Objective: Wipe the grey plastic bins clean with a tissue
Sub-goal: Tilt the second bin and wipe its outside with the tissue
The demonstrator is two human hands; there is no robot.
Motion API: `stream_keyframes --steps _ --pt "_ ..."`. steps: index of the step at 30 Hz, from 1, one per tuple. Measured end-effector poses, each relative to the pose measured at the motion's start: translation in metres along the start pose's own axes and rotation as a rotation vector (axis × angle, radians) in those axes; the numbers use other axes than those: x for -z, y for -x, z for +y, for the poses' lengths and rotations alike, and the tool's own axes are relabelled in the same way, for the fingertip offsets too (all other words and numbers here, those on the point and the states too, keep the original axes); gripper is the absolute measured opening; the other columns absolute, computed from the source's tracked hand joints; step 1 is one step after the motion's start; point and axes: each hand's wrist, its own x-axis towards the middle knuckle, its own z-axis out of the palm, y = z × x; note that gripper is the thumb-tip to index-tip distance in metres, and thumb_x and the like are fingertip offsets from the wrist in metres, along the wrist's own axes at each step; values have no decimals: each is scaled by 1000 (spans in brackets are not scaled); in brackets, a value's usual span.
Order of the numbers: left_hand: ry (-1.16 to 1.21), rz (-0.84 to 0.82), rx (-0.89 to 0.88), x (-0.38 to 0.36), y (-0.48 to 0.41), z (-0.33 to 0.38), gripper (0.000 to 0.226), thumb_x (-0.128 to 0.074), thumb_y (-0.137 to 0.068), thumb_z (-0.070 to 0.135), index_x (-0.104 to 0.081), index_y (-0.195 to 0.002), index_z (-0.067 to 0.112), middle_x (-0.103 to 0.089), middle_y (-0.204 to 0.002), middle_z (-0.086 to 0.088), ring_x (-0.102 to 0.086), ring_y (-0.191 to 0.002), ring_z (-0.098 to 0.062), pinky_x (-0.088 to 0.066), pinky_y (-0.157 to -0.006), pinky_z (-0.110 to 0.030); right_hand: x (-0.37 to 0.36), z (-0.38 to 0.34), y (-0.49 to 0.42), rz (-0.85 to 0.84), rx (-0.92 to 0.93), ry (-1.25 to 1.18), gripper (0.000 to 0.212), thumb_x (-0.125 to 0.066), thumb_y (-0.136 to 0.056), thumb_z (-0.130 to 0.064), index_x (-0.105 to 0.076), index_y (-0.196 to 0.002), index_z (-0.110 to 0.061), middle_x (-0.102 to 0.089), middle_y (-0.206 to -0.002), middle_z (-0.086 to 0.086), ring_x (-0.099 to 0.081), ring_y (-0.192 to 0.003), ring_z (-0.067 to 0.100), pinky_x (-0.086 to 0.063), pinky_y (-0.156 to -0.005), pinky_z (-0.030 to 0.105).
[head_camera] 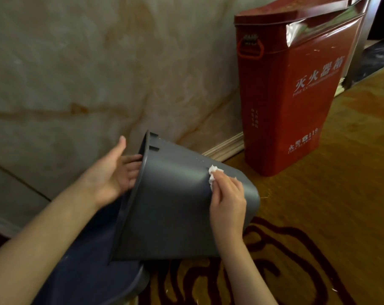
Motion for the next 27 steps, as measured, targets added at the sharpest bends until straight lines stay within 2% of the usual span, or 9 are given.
stream_keyframes --steps 3,7,10,12,17,19,22,25,27 --pt "-151 89 71 -29 -20 25 35 -40 -94 35 -60 -86 7 -71 -54 -7 -68 -47 -17 -53 -39 -27 0 -1 19 4 -10 4 33 -59 -86 -4 -61 -118 -13 -65 -117 -2 -51 -115 9 -36 -108 41" --pt "-355 172 119 -48 -24 35 20 -45 -93 14 -56 -80 4 -66 -46 -10 -64 -40 -21 -51 -34 -30 0 -2 30 26 1 -2 36 -63 -83 -2 -61 -118 -11 -64 -118 -3 -52 -115 10 -37 -107 46" --pt "-341 236 116 -52 -19 32 17 -47 -91 13 -57 -81 5 -65 -72 -12 -62 -64 -24 -48 -52 -39 1 -3 32 45 -26 -7 36 -63 -82 -2 -61 -117 -11 -65 -117 -2 -52 -114 9 -39 -105 48" --pt "-294 247 63 -49 -15 25 16 -48 -91 15 -58 -80 7 -64 -79 -10 -61 -71 -22 -46 -56 -36 -1 -9 30 44 -79 -42 35 -62 -84 -5 -61 -118 -12 -65 -118 -2 -52 -116 9 -40 -105 47" --pt "-298 229 -212 -49 -6 13 24 -44 -93 14 -60 -76 9 -68 -66 -3 -66 -57 -13 -52 -53 -27 -22 -48 16 7 29 -150 31 -58 -88 -11 -60 -119 -16 -57 -112 -18 -46 -111 -2 -32 -111 41" --pt "-346 210 -300 -50 -4 5 26 -44 -93 14 -62 -75 9 -70 -63 -4 -66 -57 -14 -54 -60 -25 -36 -61 6 -13 61 -210 30 -58 -88 -8 -62 -117 -14 -62 -114 -13 -47 -109 0 -35 -109 43" --pt "-379 193 -322 -49 -6 -9 25 -43 -94 15 -64 -80 9 -65 -80 -10 -60 -75 -19 -48 -78 -32 -49 -62 -2 -62 68 -240 30 -59 -88 -5 -63 -117 -10 -67 -115 0 -54 -108 14 -41 -102 45" --pt "-328 235 -294 -40 -11 -12 27 -44 -93 15 -64 -76 10 -65 -78 -9 -60 -74 -20 -48 -76 -34 -51 -41 -3 -119 96 -160 31 -58 -87 -5 -62 -118 -10 -66 -118 2 -55 -109 18 -35 -108 45" --pt "-320 248 -274 -33 -13 -12 27 -45 -93 17 -64 -75 12 -67 -78 -6 -63 -74 -18 -49 -71 -32 -46 -21 -5 -130 39 -121 30 -58 -87 -5 -64 -116 -12 -67 -113 4 -55 -106 8 -38 -106 32"
